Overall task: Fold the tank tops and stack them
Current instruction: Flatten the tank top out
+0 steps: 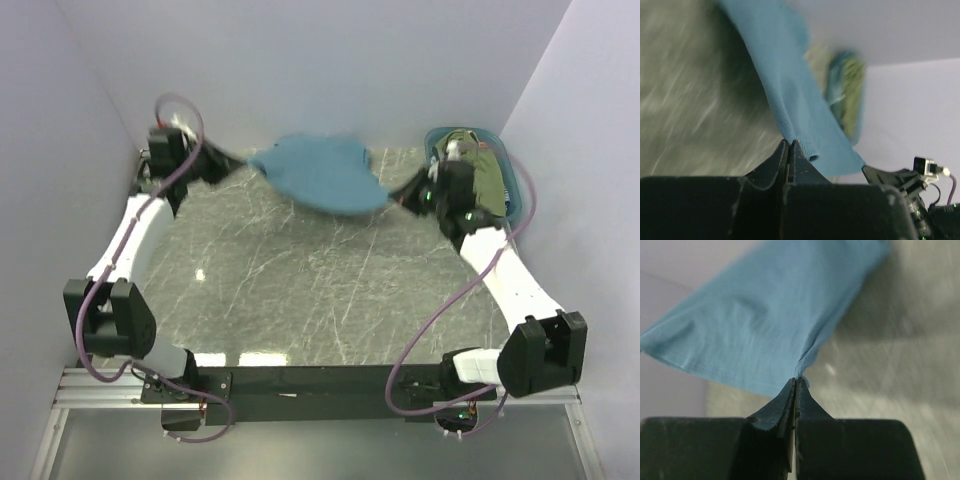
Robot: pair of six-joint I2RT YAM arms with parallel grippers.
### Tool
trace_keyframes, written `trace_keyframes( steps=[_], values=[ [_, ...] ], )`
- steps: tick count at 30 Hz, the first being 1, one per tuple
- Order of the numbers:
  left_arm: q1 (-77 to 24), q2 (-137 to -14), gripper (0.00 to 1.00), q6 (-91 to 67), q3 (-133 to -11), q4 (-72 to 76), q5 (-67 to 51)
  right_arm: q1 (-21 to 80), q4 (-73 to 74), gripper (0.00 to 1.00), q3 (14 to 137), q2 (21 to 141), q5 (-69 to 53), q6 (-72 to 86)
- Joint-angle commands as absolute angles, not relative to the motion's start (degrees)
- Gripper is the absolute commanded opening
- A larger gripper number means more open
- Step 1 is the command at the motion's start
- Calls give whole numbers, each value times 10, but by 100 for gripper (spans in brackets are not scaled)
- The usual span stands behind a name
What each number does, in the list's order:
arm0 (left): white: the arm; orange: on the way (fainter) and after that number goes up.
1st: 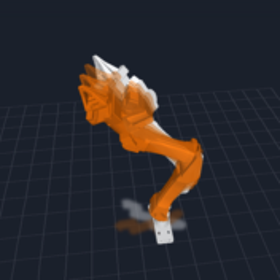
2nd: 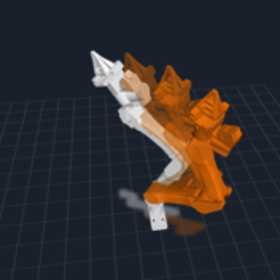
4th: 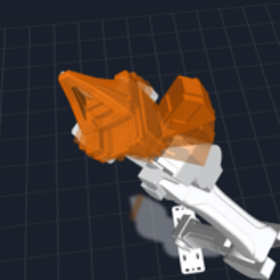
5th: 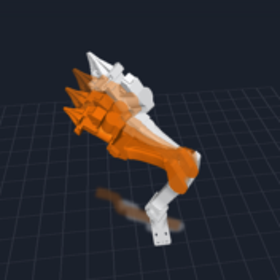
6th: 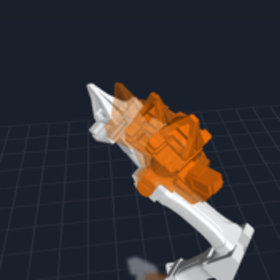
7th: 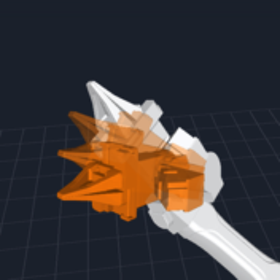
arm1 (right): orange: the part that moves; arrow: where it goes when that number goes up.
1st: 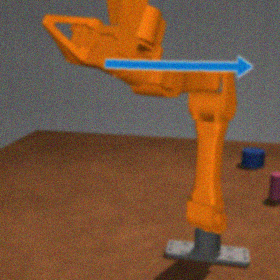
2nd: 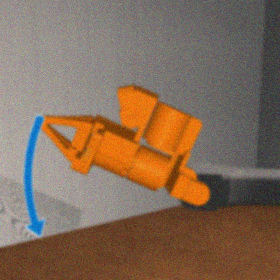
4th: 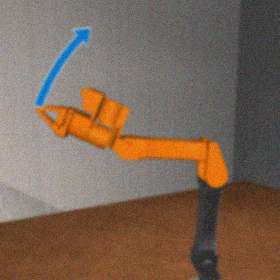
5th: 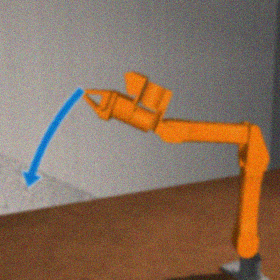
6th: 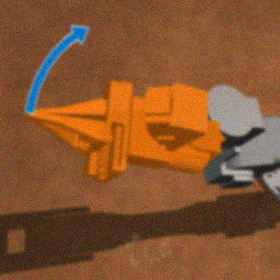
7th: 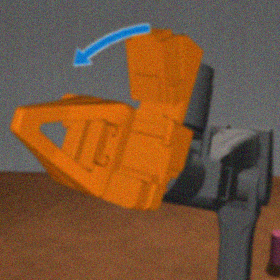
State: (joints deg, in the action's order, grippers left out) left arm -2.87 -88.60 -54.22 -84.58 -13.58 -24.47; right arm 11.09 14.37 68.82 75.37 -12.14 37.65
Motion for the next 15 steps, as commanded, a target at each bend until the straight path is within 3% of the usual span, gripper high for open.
trace_keyframes(
  steps=[1, 5, 15],
  values=[
    [-34, -817, 0, -505, -708, -143, -246, 111, 95, 0, 559, 699, -143, 404],
    [-38, -760, 0, -489, -534, -150, -248, 111, 107, 0, 425, 661, -158, 418],
    [-93, -687, 1, -494, -374, -204, -219, 111, 194, 0, 293, 598, -175, 440]
  ],
)
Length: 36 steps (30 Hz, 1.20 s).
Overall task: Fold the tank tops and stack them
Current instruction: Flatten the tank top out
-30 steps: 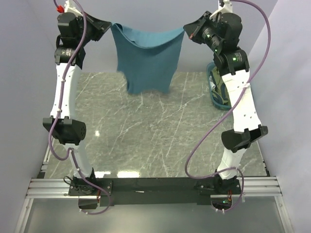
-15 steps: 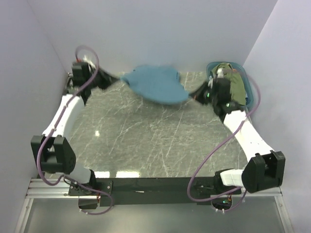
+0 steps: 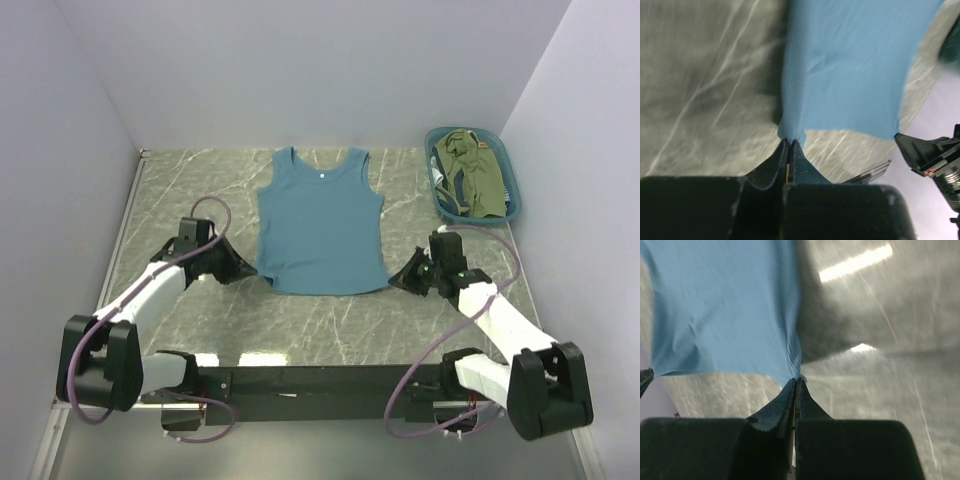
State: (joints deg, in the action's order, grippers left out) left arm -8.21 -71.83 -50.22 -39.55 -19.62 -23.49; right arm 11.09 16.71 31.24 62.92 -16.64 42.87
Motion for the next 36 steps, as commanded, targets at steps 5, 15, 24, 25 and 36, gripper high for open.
trace_keyframes(
  steps=[5, 15, 24, 25, 36],
  values=[
    [-121, -653, 1, -516, -324, -234, -196, 109, 251, 0, 244, 528, -156, 459],
    [-175, -615, 25, -533, -308, -314, -142, 92, 359, 29, 211, 450, -120, 461],
    [-171, -599, 66, -505, -445, -385, -10, 155, 367, 47, 270, 418, -79, 445],
    [-162, -612, 67, -498, -458, -373, -12, 192, 358, 47, 290, 431, -37, 462],
    [-107, -978, 49, -420, -682, -238, -85, 561, 222, 43, 582, 817, 104, 541]
  ],
)
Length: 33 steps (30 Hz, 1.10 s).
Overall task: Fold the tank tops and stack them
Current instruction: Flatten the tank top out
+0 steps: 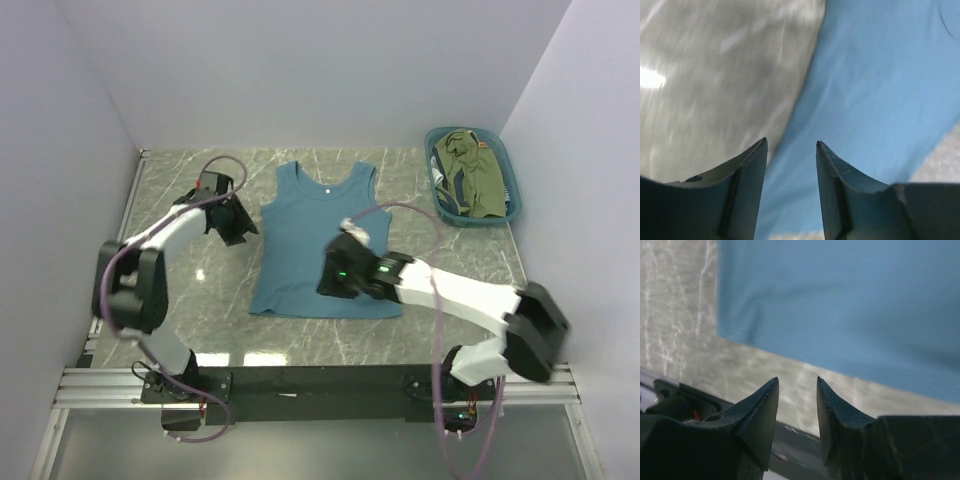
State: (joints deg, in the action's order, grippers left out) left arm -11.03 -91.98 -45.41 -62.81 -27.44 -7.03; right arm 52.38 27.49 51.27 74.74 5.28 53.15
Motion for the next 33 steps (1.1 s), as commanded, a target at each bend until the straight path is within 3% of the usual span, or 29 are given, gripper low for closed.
trace_keyframes(
  steps=[1, 13, 33],
  values=[
    [-107, -997, 49, -418, -698, -239, -84, 586, 223, 43, 634, 874, 106, 538],
    [-95, -1126, 48, -382, -824, -224, -88, 695, 277, 40, 892, 1132, 132, 514],
    [-91, -1116, 45, -385, -817, -214, -111, 708, 328, 40, 991, 1271, 167, 494]
  ],
)
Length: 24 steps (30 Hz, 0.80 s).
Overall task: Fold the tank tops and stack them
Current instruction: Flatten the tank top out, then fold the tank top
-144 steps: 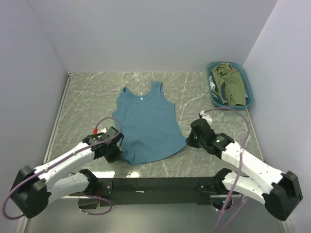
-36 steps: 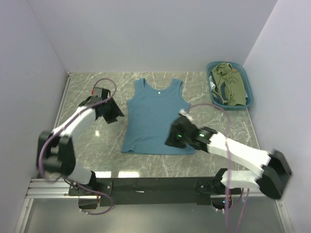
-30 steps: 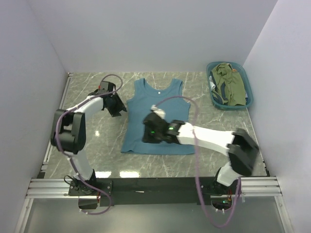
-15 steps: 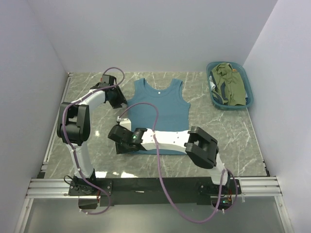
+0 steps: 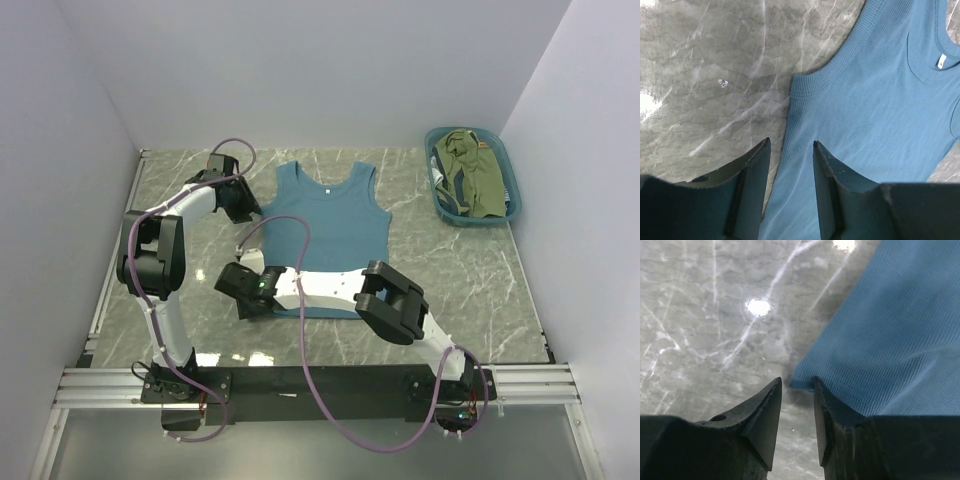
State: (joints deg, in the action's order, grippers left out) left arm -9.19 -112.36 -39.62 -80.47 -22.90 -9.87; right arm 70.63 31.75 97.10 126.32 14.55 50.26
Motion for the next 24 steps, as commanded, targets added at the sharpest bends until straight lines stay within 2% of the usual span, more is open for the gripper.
trace_keyframes(
  steps=[1, 4, 5, 7, 13, 18, 24],
  values=[
    [-92, -1116, 45, -385, -817, -214, -109, 709, 325, 39, 989, 1271, 160, 491],
    [-91, -1117, 45, -386, -814, -214, -104, 708, 318, 20, 974, 1257, 147, 489],
    [-91, -1116, 45, -389, -811, -214, -104, 703, 306, 10, 965, 1249, 140, 488],
    [-91, -1114, 46, -393, -802, -206, -104, 695, 284, 0, 927, 1212, 122, 485],
    [-91, -1099, 53, -401, -769, -180, -115, 655, 164, 0, 812, 1114, 8, 489],
    [-91, -1093, 54, -398, -760, -173, -115, 628, 96, 0, 755, 1080, -69, 504],
    [-91, -1096, 53, -391, -757, -165, -120, 612, 59, 0, 722, 1072, -96, 520]
  ],
)
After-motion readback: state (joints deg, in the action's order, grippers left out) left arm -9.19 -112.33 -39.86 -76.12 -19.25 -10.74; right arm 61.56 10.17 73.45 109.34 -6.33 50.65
